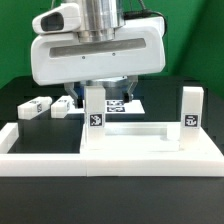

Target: Assemble desk

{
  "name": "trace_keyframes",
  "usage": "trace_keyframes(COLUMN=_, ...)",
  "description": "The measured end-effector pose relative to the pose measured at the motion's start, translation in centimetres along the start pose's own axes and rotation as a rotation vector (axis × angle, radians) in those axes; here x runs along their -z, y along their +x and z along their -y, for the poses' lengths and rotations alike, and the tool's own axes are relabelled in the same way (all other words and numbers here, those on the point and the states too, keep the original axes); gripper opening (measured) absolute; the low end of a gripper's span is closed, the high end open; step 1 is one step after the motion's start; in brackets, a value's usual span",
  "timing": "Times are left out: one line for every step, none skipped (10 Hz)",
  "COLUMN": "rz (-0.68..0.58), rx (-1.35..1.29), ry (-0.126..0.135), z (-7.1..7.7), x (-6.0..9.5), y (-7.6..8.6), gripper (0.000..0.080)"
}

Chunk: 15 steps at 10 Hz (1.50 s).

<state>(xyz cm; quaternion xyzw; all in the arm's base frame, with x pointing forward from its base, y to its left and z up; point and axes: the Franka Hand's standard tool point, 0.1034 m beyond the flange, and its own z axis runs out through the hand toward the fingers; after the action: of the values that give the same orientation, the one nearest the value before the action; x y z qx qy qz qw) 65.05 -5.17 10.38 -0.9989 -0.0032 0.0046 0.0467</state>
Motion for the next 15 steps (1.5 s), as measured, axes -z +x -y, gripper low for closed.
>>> trace_keyframes(rz=0.000, rx=-0.060, ry=0.000, z=0.0, x=0.0, y=0.0, gripper=0.0452)
trace_keyframes(rz=0.001, rx=-0.112, ry=-0.009, z=-0.4, x=0.0, y=0.0, gripper=0.0312)
trace_keyframes(rz=0.001, rx=-0.202, ry=-0.009, z=-0.6, x=0.0, y=-0.1, gripper=0.0312)
trace_keyframes(rz=-0.001, rx=-0.280, ry=-0.011, z=-0.7, x=0.0, y=-0.1, gripper=0.0305)
trace_keyframes(rz=-0.018, rx=-0.422, ry=-0.012, z=-0.9, x=-0.1, y=0.1, gripper=0.0305)
trace_keyframes(rz=-0.023, rx=-0.571, ry=0.004, z=-1.1, x=-0.1, y=0.1, gripper=0.0299)
trace_keyframes(rz=-0.023, rx=-0.723, ry=0.025, z=-1.2, x=-0.1, y=0.1, gripper=0.0299)
trace_keyframes(rz=-0.019, rx=-0.938, ry=0.062, z=-1.4, x=-0.1, y=0.1, gripper=0.0298)
trace_keyframes(rz=-0.015, rx=-1.112, ry=0.110, z=-1.8, x=-0.1, y=0.1, gripper=0.0298)
trace_keyframes(rz=-0.006, rx=-1.243, ry=0.159, z=-2.0, x=-0.1, y=0.0, gripper=0.0298)
trace_keyframes(rz=0.001, rx=-1.283, ry=0.161, z=-2.0, x=-0.1, y=0.0, gripper=0.0298)
trace_keyframes(rz=0.016, rx=-1.352, ry=0.161, z=-1.8, x=-0.1, y=-0.1, gripper=0.0298)
trace_keyframes(rz=0.015, rx=-1.344, ry=0.159, z=-1.7, x=-0.1, y=-0.2, gripper=0.0298)
trace_keyframes(rz=0.013, rx=-1.311, ry=0.159, z=-1.7, x=-0.2, y=-0.2, gripper=0.0320)
trace_keyframes(rz=0.012, rx=-1.282, ry=0.153, z=-1.7, x=-0.2, y=-0.2, gripper=0.0320)
